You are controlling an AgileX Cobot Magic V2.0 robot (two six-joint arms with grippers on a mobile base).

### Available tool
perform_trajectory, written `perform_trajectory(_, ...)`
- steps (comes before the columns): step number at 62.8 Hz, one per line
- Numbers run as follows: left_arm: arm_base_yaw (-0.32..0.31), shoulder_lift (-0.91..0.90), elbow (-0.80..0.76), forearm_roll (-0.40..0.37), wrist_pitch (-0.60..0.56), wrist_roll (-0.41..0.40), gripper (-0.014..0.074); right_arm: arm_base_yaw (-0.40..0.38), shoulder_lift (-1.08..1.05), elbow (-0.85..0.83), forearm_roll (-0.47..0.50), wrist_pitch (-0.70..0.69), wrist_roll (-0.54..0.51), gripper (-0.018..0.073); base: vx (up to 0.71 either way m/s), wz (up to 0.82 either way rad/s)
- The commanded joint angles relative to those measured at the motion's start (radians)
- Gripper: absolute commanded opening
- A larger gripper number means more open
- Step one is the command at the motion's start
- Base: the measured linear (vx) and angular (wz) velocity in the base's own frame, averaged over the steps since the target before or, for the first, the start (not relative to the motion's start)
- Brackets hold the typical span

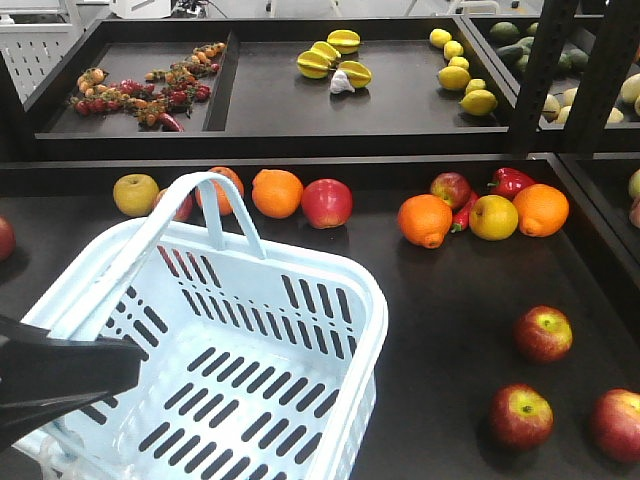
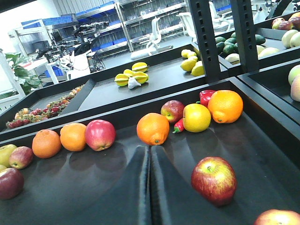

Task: Pick three apples into basket with both arms
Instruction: 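Hold the basket still in the left gripper at the table edge, then lower the light-blue basket onto the table and open the left gripper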

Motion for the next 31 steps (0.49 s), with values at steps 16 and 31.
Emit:
perform_trajectory(16, -0.002, -0.008, -0.032, -0.075, -0.072, 0.003, -0.0007, -0.008, -0.011, 0.013, -0.006, -0.070, -0.005, -0.0004, 0.00, 0.00)
perform_trajectory(31, -0.002, 0.038, -0.033, -0.099, -0.104, 0.079, -0.0007, -0.008, -0.011, 0.013, -0.006, -0.070, -0.005, -0.0004, 0.00, 0.00)
